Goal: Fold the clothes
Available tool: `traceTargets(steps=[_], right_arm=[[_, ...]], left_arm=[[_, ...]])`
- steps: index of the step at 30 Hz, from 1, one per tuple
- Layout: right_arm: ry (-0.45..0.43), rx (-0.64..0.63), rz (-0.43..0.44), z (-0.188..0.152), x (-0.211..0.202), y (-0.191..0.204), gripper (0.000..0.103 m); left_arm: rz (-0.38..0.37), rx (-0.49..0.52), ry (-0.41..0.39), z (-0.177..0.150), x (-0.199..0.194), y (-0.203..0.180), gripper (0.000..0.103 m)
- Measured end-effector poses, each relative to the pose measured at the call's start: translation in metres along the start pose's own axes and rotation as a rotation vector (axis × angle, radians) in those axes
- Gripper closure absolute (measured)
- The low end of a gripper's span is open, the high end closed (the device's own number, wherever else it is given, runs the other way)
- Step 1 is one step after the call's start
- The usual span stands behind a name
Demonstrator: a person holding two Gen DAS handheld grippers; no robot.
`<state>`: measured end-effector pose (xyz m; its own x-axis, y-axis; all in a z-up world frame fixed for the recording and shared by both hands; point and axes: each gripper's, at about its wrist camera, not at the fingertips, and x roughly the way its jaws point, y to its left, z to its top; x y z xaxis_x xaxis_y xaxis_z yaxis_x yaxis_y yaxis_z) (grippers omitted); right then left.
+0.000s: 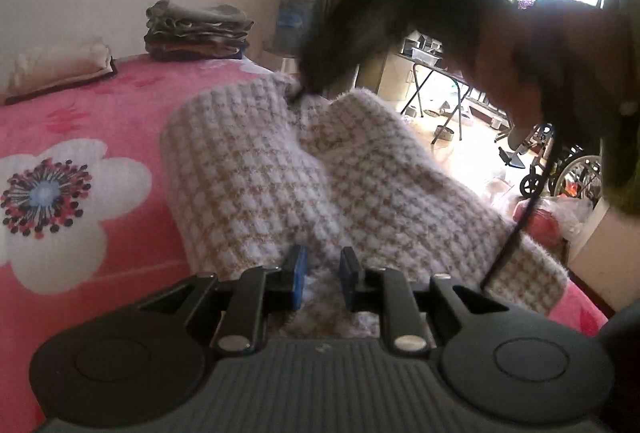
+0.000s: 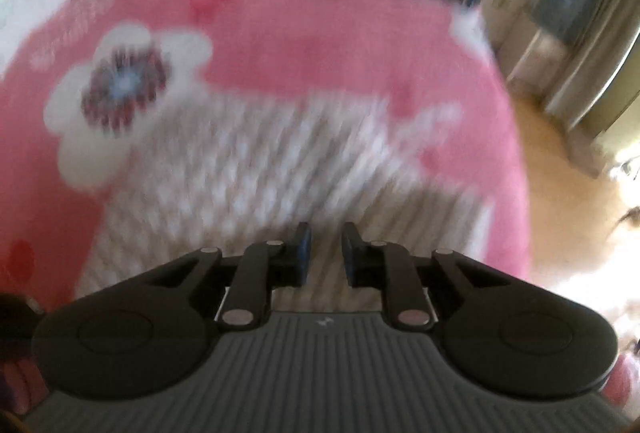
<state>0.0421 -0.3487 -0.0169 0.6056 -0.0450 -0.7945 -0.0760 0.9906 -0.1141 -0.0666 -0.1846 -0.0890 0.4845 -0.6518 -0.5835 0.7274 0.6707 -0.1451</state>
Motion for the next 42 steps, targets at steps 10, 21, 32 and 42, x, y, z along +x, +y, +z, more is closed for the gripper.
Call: traceTargets(steps=[10, 21, 32, 42], right_arm=[[0.057, 0.149, 0.056, -0.009, 0.080, -0.013, 0.090], [-0.098, -0.040, 0.255, 0.029, 0.015, 0.032, 0.090], [-0.058, -0.107, 0.172, 0.037, 0.024, 0.056, 0.091], [-0.012, -0.110, 0.102, 0.018, 0.048, 0.048, 0.090]], left_arm=[[0.004, 0.014, -0.015, -0.003, 0.001, -0.004, 0.083], [0.026, 0.017, -0.043, -0.011, -0.002, -0.007, 0.078], [0.038, 0.020, -0.051, -0.012, -0.007, -0.014, 0.072], [0.030, 0.015, -0.039, -0.009, -0.007, -0.015, 0.070]])
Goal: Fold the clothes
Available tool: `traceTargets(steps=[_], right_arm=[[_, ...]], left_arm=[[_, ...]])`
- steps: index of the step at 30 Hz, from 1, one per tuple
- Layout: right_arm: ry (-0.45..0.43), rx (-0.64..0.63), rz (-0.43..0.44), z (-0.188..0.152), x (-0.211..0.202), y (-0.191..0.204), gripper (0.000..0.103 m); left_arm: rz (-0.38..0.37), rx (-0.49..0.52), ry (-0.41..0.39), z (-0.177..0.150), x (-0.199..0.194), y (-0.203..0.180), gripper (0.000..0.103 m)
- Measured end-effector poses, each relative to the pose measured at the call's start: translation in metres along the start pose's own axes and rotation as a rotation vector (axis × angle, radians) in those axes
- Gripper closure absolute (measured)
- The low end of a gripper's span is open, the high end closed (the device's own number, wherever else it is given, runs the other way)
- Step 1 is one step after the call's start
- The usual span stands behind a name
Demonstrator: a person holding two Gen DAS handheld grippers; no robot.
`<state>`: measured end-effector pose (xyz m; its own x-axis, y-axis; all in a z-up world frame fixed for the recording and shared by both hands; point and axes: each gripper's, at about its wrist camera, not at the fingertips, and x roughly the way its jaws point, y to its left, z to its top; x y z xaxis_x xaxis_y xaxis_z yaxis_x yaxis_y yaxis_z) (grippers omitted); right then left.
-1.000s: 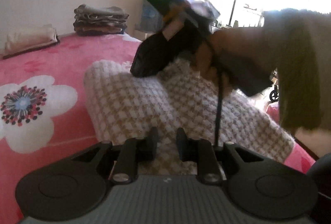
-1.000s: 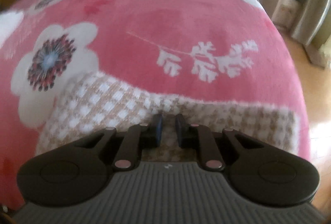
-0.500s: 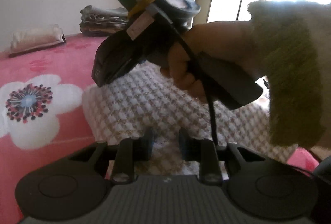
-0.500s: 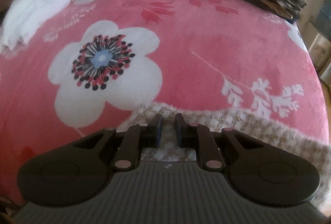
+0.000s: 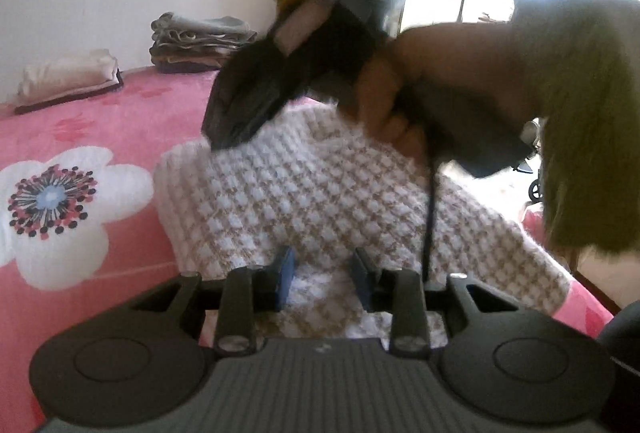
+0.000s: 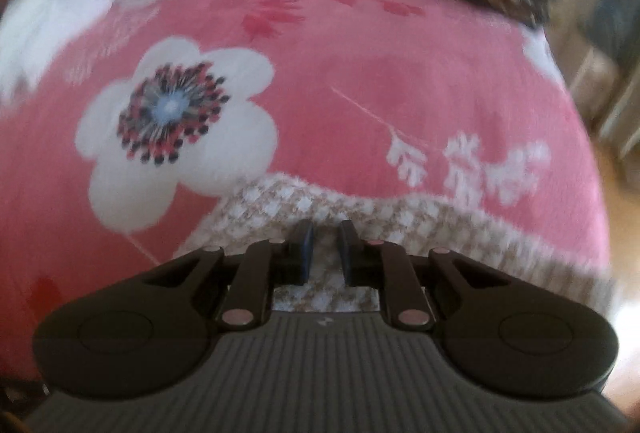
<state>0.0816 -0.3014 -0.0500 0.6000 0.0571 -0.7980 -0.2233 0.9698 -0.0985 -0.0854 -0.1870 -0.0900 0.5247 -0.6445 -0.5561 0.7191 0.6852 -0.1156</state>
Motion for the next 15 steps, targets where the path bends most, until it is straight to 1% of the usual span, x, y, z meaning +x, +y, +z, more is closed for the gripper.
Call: traceTargets(steps=[2, 4, 5, 7, 8, 9, 11, 12, 15], right_arm=[[-0.020, -0.046, -0.008, 0.005, -0.022, 0.005, 0.090], [-0.081, 0.002, 0.047, 0.005, -0.054, 0.000, 0.090], [-0.089, 0.009, 0.073, 0.001, -0.064, -0.001, 0.090], [-0.044, 0.014, 0.128, -0.010, -0.060, -0.001, 0.090], [-0.020, 0.021, 0.147, -0.018, -0.053, -0.001, 0.090], [-0.011, 0.042, 0.154, -0.028, -0.037, -0.001, 0.090], [-0.052, 0.114, 0.194, -0.038, -0.023, -0.007, 0.090], [-0.045, 0.118, 0.194, -0.034, -0.023, -0.008, 0.090], [-0.020, 0.009, 0.140, -0.022, -0.042, 0.006, 0.090]], left_arm=[[0.009, -0.001, -0.003, -0.001, -0.001, -0.002, 0.070], [0.004, -0.006, -0.002, -0.001, -0.001, -0.001, 0.070], [0.004, -0.006, -0.001, 0.000, 0.000, -0.001, 0.069], [0.010, 0.001, 0.007, -0.001, 0.001, -0.002, 0.069], [0.018, 0.008, 0.014, -0.001, 0.002, -0.004, 0.069], [0.030, 0.008, 0.014, -0.002, 0.003, -0.004, 0.069], [0.021, 0.007, 0.009, -0.001, 0.001, -0.003, 0.068], [0.016, 0.005, 0.009, 0.000, 0.000, -0.003, 0.066], [0.011, 0.004, 0.007, 0.000, -0.002, -0.004, 0.066]])
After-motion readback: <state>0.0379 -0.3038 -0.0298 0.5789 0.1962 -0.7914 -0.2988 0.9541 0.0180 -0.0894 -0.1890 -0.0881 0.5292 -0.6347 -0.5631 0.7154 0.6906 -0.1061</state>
